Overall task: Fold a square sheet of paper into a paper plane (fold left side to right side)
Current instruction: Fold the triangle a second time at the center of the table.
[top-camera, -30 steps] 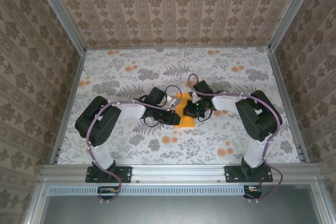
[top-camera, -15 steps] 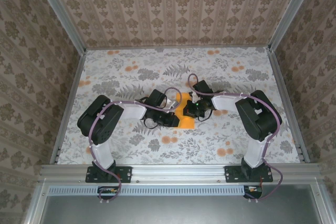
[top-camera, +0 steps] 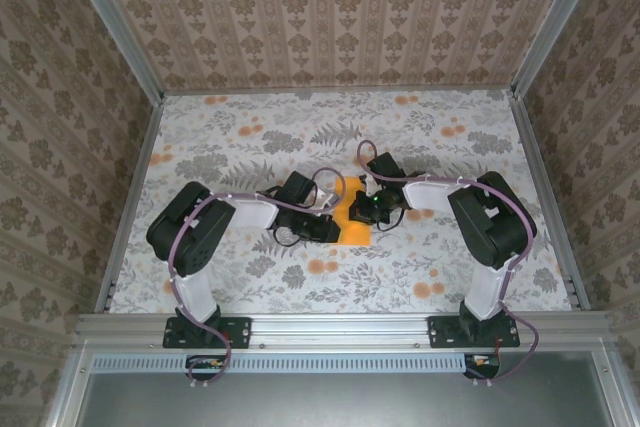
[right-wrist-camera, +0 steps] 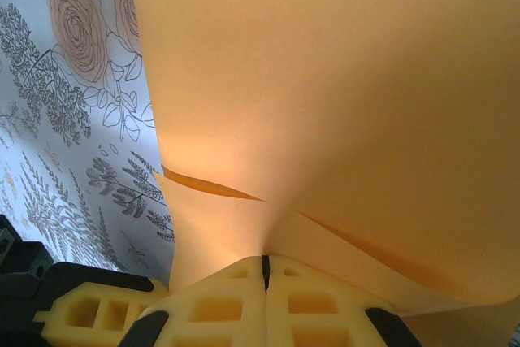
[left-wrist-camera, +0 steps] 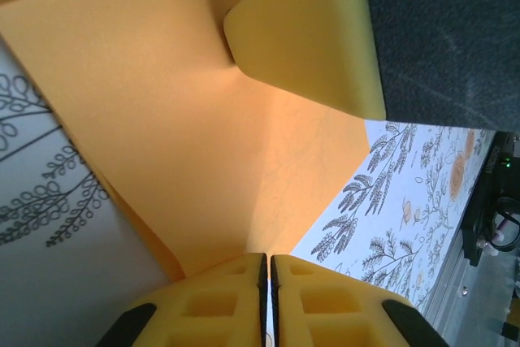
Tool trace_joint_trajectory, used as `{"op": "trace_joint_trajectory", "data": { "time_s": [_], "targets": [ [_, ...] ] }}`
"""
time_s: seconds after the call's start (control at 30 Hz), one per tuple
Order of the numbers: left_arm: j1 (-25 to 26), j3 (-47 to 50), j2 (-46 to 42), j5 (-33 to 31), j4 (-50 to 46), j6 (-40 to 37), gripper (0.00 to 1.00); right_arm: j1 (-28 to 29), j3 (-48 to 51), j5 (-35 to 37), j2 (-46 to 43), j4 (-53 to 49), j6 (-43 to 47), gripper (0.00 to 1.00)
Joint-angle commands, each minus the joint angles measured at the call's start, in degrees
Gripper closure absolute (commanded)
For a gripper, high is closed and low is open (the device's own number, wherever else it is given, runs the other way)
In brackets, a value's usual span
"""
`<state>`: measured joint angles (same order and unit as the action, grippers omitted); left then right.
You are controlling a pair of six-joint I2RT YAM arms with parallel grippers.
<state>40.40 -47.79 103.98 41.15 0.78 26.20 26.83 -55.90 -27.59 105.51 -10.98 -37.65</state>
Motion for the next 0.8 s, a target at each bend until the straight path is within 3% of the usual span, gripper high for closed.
{"op": "trace_joint_trajectory", "data": {
  "time_s": [0.0,0.33,0.53,0.77],
  "targets": [
    [-0.3,2.4,-1.5,-1.7,-1.6,0.4,0.90,-0.4,0.4,3.6,2.3,-6.5,1.1,0.97],
    [-1.3,5.5,-6.1,-1.1,-1.1,1.4,0.98,-0.4,0.1,3.6,2.4,-6.7,1.2,0.97],
    [-1.6,2.0,-9.1,1.2,-2.4,0.1,0.94,-0.4,-0.1,3.5,2.4,-6.6,1.1,0.97],
    [-1.6,-0.8,-5.0,1.4,-3.3,-1.4,0.88,-0.4,-0.1,3.3,2.3,-6.7,1.1,0.97]
  ]
}}
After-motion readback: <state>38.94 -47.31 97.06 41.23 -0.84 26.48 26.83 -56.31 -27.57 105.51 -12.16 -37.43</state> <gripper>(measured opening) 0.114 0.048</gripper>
